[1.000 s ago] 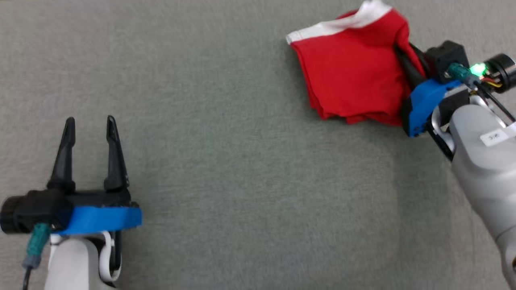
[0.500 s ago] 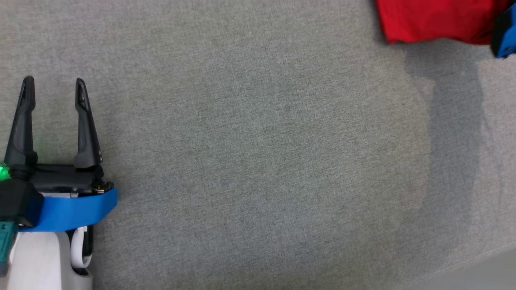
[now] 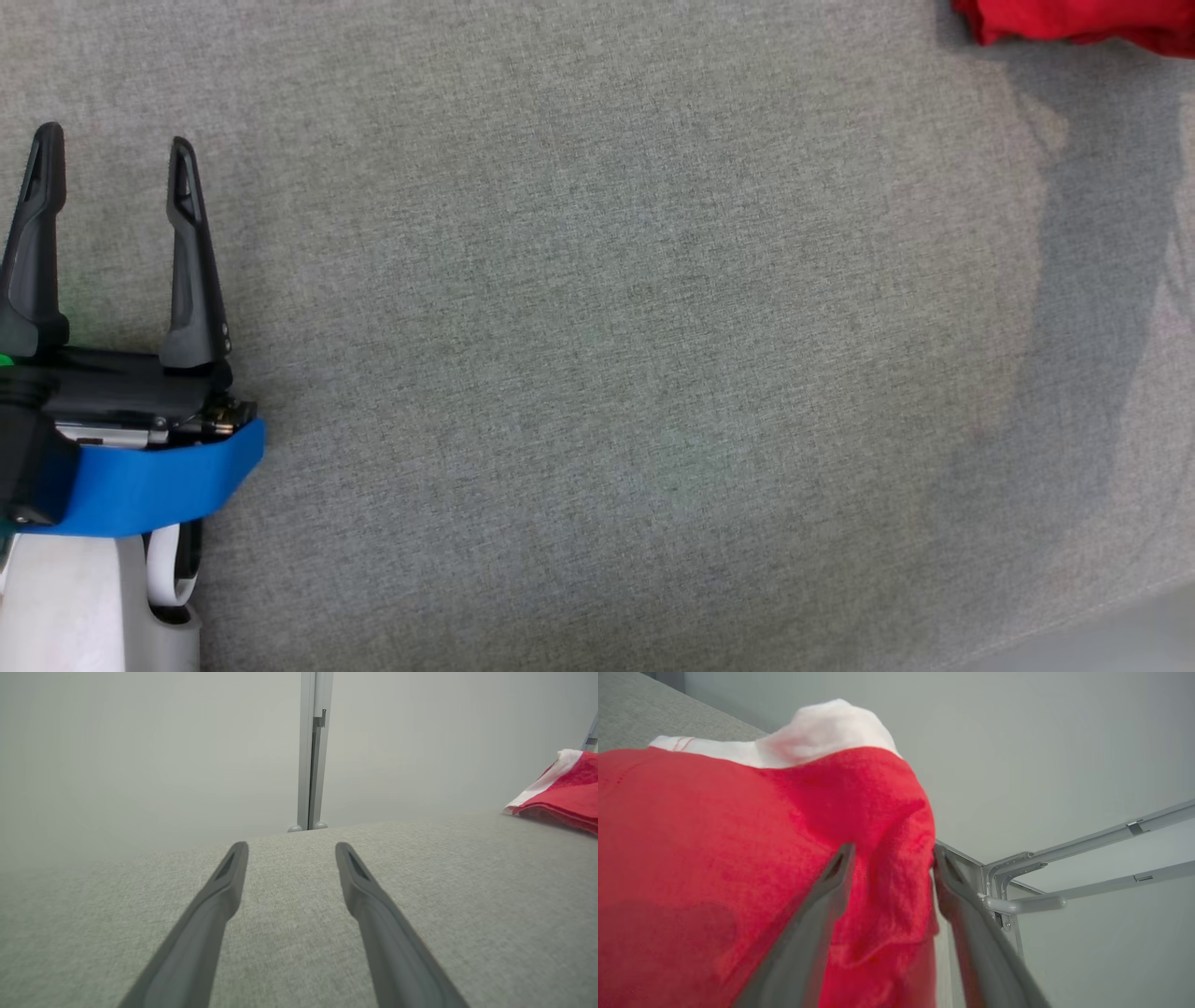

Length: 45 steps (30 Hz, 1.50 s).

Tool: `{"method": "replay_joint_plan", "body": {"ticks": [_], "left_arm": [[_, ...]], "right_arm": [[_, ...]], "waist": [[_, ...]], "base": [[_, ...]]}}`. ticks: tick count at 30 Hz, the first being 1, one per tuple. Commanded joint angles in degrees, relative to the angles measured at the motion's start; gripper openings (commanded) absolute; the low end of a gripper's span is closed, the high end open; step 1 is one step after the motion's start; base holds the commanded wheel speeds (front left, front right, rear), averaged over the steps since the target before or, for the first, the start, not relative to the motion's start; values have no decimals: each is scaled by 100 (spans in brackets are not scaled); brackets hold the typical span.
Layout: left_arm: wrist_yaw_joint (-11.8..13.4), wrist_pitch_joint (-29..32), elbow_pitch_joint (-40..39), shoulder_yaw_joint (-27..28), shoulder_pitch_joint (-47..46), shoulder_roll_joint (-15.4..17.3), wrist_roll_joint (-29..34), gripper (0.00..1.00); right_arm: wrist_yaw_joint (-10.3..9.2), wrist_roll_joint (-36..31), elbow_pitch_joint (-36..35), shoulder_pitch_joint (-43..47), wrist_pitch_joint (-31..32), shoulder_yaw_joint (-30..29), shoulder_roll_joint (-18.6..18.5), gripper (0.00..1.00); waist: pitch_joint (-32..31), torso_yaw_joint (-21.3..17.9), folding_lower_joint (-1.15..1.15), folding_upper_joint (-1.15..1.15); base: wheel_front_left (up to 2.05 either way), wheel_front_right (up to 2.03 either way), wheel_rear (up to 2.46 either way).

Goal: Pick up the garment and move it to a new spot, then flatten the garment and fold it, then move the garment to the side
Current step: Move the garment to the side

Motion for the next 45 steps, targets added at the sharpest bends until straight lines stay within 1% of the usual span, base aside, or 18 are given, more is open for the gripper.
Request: {"method": "replay_joint_plan", "body": {"ticks": [1, 8, 12, 15, 21, 26, 27, 37, 42, 45], "left_arm": [[52, 38, 242, 52, -34, 60, -15, 100], [117, -42, 540, 16, 103, -86, -120, 100], [167, -69, 796, 45, 291, -213, -210, 100], [200, -74, 921, 85, 468, -290, -255, 100], [249, -70, 1104, 159, 830, -492, -325, 100], [265, -71, 1263, 198, 1098, -610, -373, 100], [265, -71, 1263, 198, 1098, -610, -373, 100], [252, -72, 1512, 177, 1450, -752, -361, 100], [246, -72, 1655, 195, 1605, -776, -357, 100], [229, -72, 1719, 199, 1700, -789, -336, 100]], "right_arm": [[-1, -61, 88, -94, -55, -48, 78, 100], [-1, -338, 315, 65, -445, -238, 155, 100], [-1, -258, 96, 392, -581, -409, 413, 100], [-1, -205, -417, 685, -601, -579, 573, 100], [0, -172, -1693, 1773, -602, -908, 876, 100], [-1, -156, -2483, 2708, -602, -1126, 1211, 100], [-1, -156, -2483, 2708, -602, -1126, 1211, 100], [0, -8, -3605, 4479, -603, -1514, 1855, 100], [0, 30, -4080, 5396, -603, -1686, 2144, 100], [0, 18, -4309, 5890, -604, -1835, 2255, 100]], "waist": [[-39, 6, 0, 0], [-562, 171, 0, 0], [-1065, 304, 0, 0], [-1418, 425, 0, 0], [-2061, 749, 0, 0], [-2470, 963, 0, 0], [-2470, 963, 0, 0], [-3034, 1277, 0, 0], [-3275, 1323, 0, 0], [-3420, 1343, 0, 0]], "base": [[0, 0, 0], [0, 0, 0], [0, 0, 0], [0, 0, 0], [0, 0, 0], [0, 0, 0], [0, 0, 0], [0, 0, 0], [0, 0, 0], [0, 0, 0]]}}
